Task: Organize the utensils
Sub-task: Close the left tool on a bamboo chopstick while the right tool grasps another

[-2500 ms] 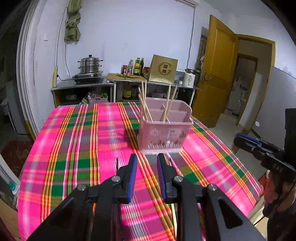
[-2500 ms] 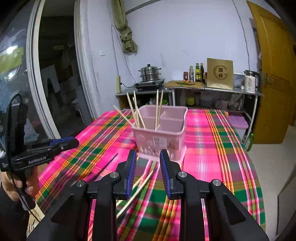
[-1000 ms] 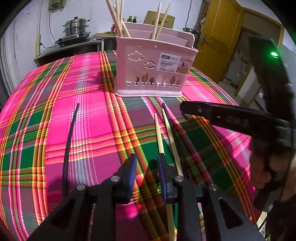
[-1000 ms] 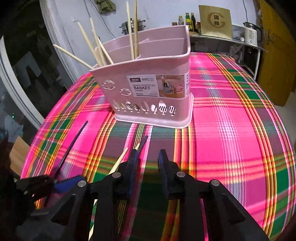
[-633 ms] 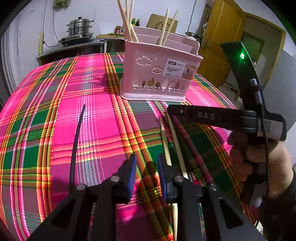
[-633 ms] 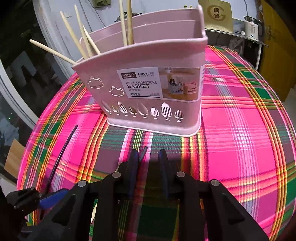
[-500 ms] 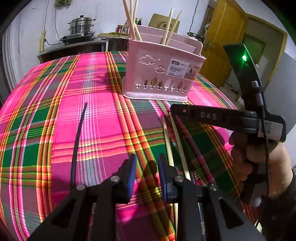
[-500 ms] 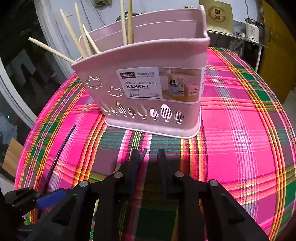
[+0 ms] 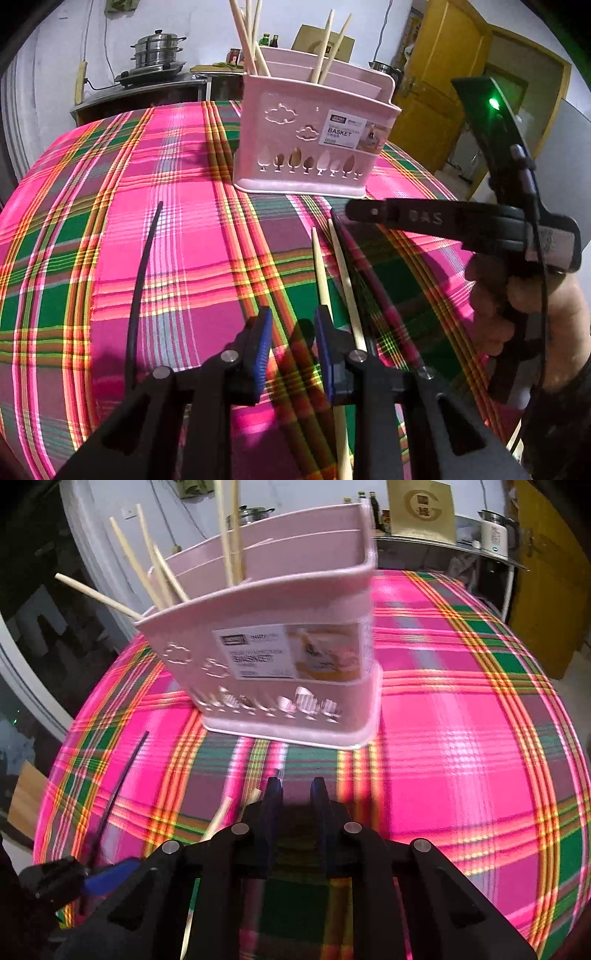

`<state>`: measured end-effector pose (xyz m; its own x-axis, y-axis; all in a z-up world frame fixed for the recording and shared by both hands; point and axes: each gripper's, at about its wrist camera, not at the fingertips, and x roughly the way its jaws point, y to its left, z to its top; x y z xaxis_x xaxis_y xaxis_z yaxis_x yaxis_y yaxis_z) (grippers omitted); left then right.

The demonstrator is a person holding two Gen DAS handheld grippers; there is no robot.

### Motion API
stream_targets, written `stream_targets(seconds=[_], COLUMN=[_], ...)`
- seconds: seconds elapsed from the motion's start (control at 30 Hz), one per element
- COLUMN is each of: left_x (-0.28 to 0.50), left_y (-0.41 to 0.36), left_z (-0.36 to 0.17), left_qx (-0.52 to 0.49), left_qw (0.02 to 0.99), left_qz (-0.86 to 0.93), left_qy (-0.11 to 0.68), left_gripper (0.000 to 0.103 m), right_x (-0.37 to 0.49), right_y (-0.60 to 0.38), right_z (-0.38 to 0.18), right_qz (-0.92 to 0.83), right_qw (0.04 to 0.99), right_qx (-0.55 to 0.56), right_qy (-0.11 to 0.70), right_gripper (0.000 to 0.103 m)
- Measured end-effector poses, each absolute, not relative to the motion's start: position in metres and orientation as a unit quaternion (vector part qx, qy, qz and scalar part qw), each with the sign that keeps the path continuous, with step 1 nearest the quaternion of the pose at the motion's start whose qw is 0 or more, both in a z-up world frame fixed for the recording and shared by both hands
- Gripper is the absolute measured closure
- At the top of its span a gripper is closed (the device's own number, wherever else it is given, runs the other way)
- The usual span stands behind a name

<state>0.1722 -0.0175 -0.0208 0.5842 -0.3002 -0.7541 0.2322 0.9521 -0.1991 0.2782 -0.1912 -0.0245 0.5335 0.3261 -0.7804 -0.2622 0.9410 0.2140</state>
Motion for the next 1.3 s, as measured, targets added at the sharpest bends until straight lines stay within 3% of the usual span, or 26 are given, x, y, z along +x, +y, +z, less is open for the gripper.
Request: stream_targets(seconds=[0.63,0.93,1.3], left_x=[0.164,0.188,0.223], left_y=[-0.002,-0.029,-0.048], left_z=[-0.016,-0.012,-0.021], left_qx=[-0.053,-0.019,0.013], left_qw=[0.893,0.886,0.878], left_qz=[-0.141,-0.159,-0.149], left_qy=[0.423,0.435,0.455], left_gripper=[0.078,0.078,0.078], right_x=[0.256,0.240,0.239], right_y=[-0.215,-0.231,-0.215], right_z=[-0.031,-0.027,-0.030], right_qz=[0.141,0.129,0.123], right_qw=[0.881,0.879,0.885], right_qx=[-0.045,0.036,0.006], right_qy=[0.450,0.458,0.448], right_gripper=[0.088,0.088,0.092])
